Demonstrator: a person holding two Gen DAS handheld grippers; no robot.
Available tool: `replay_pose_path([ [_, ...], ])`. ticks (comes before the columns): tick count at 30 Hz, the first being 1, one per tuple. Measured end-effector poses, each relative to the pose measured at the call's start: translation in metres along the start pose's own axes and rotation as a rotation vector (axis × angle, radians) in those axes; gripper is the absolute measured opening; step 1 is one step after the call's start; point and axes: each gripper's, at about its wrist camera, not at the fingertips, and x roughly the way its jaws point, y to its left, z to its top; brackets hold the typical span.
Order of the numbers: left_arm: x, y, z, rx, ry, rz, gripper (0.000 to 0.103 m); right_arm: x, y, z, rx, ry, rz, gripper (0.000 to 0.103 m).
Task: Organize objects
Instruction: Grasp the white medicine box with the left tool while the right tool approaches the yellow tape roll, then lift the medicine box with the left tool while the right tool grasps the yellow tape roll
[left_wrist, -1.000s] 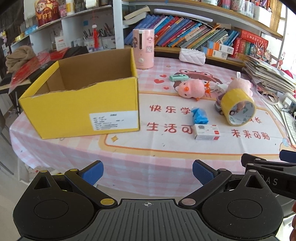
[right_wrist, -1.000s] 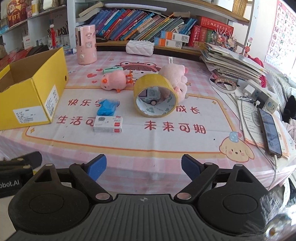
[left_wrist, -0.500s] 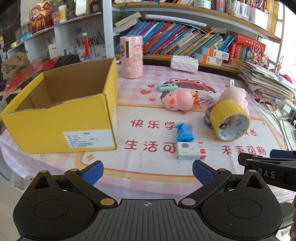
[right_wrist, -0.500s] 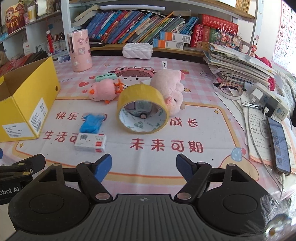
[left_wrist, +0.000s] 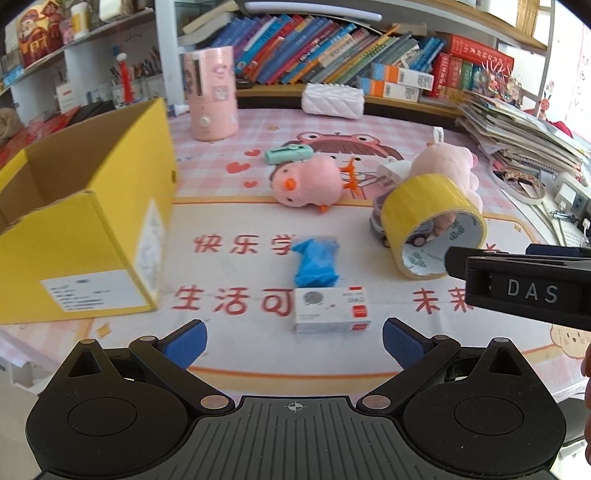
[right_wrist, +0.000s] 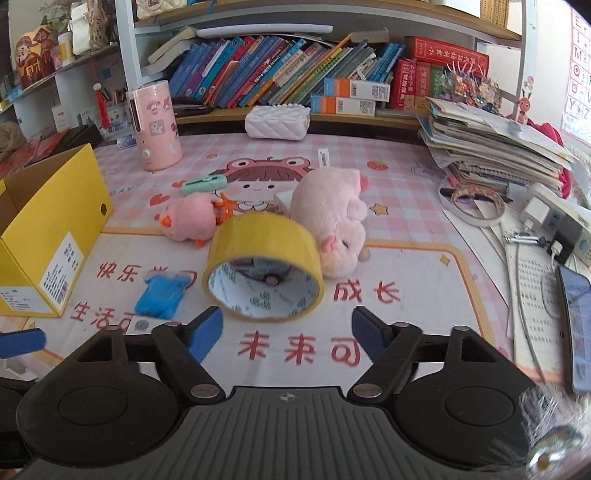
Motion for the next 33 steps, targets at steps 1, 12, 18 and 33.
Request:
replay_pose_path([
  [1, 0.004, -0.003, 0.001, 0.001, 0.0, -0.004, 0.101, 0.001, -0.002, 0.001, -0.004, -0.004, 0.005, 0.086],
  [12, 0.031, -0.023, 0.006, 0.026, 0.027, 0.006, 0.101, 0.01, -0.019, 0.01, 0.003, -0.029, 0.055, 0.098],
  [18, 0.039, -0.019, 0.008, -0.021, 0.052, 0.007, 0.078, 0.016, -0.018, 0.013, -0.007, -0.022, 0.094, 0.103],
  [33, 0.004, 0.03, 0.007, -0.131, 0.029, 0.044, 0.052, 0.066, 0.014, 0.018, -0.043, 0.087, 0.033, 0.103],
])
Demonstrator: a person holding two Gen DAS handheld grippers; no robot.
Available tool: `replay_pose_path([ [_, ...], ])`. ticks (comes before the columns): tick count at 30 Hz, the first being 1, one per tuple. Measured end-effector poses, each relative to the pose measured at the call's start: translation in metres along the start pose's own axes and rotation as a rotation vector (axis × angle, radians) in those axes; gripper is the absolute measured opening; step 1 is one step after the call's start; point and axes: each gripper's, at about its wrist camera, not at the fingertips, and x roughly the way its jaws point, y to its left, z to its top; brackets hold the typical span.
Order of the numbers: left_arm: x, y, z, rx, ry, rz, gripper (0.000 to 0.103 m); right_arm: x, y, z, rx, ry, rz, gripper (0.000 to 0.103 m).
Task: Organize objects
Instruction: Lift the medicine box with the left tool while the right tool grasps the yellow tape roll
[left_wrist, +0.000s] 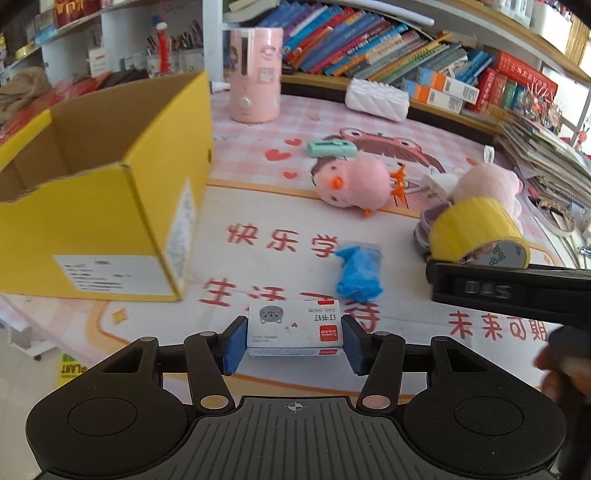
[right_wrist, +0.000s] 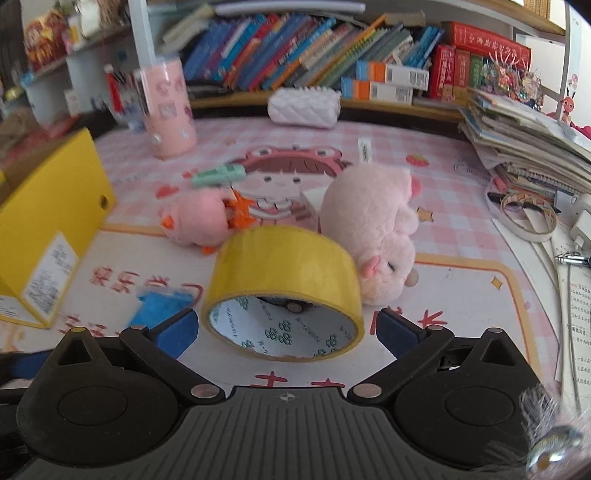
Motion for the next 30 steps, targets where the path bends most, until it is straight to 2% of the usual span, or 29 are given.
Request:
replay_pose_path([
  [3, -0.01, 0.005, 0.0, 0.002, -0.022, -0.004, 0.052, 0.007, 0.003, 0.0, -0.013, -0.011, -0.041, 0.101],
  [6, -0.018, 0.008, 0.001, -0.007, -0.046, -0.019, 0.052, 0.005, 0.006, 0.001, -0.038, -0.033, -0.048, 0.089],
  [15, -0.037, 0.025, -0.006, -0.03, -0.097, -0.072, 0.052, -0.032, 0.013, -0.007, -0.029, -0.082, -0.065, 0.088],
  [19, -0.045, 0.039, -0.01, -0.028, -0.113, -0.102, 0.052, -0.052, 0.025, -0.016, -0.01, -0.077, -0.061, 0.088],
  [24, -0.064, 0.065, -0.017, -0.026, -0.154, -0.118, 0.052, -0.077, 0.05, -0.025, 0.014, -0.078, -0.034, 0.088],
  [30, -0.089, 0.117, -0.035, -0.068, -0.156, -0.074, 0.052, -0.1, 0.103, -0.04, -0.005, -0.065, 0.011, 0.088],
])
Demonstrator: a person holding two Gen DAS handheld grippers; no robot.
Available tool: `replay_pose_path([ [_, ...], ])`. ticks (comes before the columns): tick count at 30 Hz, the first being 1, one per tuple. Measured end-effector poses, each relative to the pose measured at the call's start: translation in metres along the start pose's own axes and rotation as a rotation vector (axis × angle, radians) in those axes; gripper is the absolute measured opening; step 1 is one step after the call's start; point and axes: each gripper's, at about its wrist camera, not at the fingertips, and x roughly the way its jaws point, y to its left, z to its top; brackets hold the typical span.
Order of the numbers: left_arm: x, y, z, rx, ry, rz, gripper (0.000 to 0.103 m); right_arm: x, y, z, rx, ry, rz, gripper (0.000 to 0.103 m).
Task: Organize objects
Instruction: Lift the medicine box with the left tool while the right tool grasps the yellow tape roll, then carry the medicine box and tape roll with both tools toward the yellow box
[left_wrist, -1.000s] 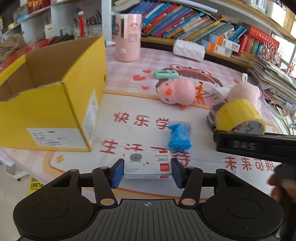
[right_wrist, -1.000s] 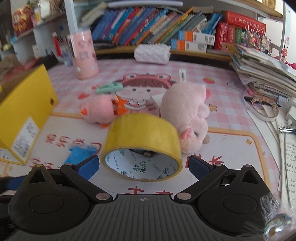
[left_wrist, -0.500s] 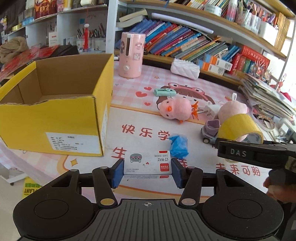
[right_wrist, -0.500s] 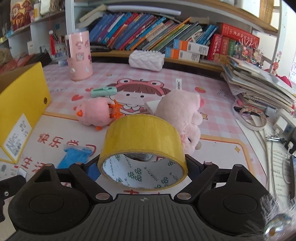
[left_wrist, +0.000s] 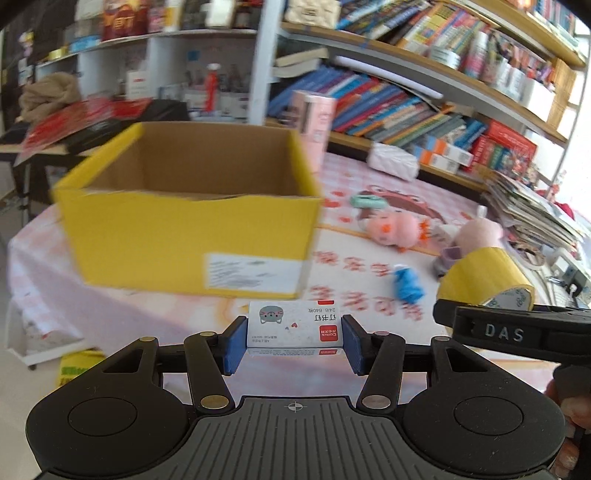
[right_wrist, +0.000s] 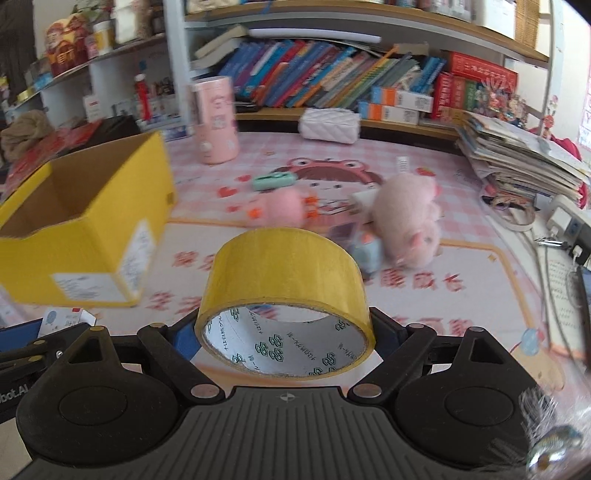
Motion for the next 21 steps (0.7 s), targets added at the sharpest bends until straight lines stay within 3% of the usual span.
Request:
replay_pose_path([
  [9, -0.045, 0.069, -0.016, -0.029, -0.012, 0.069, 0.052, -0.029, 0.079, -0.026, -0.072, -0.004, 0.058, 0.088],
  [21, -0.087, 0.113, -0.041, -0.01, -0.024, 0.088, 0.052, -0.053, 0.139, -0.064, -0.069, 0.031, 0.117, 0.088],
])
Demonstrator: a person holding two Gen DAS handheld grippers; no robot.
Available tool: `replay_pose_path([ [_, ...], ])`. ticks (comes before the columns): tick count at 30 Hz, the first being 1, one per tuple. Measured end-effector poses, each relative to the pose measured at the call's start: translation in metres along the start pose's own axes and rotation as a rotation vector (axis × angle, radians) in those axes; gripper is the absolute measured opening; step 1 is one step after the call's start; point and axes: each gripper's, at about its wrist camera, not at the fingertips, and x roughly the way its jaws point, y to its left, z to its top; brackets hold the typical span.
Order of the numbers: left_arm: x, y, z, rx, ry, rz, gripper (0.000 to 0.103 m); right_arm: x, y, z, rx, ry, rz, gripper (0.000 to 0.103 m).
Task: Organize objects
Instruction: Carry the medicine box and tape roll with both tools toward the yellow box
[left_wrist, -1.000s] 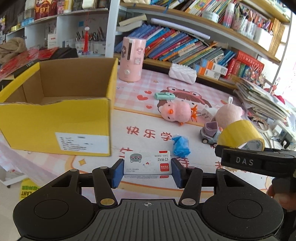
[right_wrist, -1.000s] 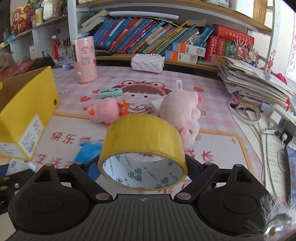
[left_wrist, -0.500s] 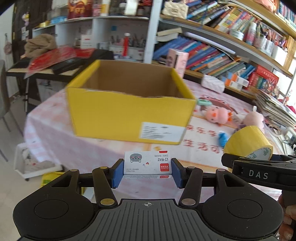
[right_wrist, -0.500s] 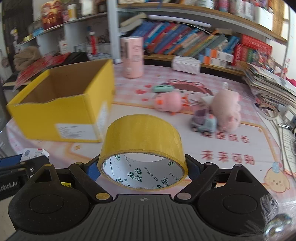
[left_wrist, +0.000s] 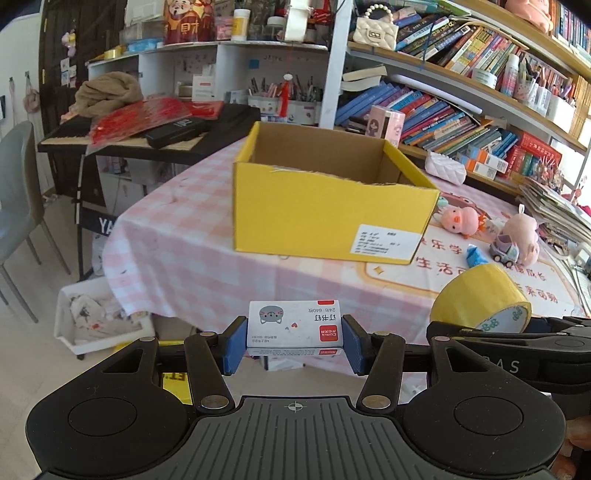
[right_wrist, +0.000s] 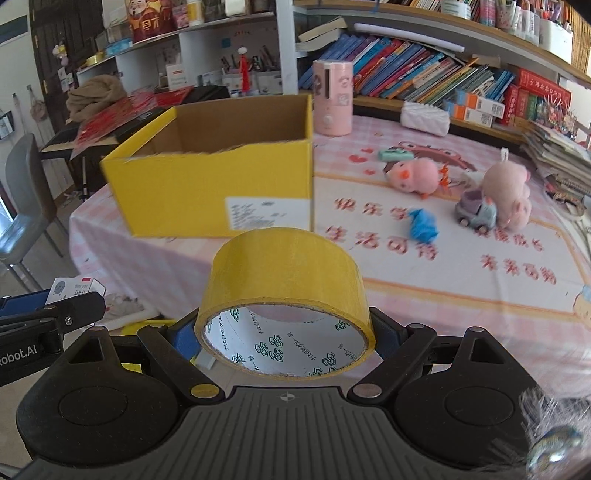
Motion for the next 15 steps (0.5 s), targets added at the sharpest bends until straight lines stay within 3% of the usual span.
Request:
replay_pose_path([
  [15, -0.019, 0.02, -0.004, 0.006, -0.031, -0.02, 0.052, -0.017, 0.029, -0.013, -0.004, -0.005, 0.006, 0.088],
])
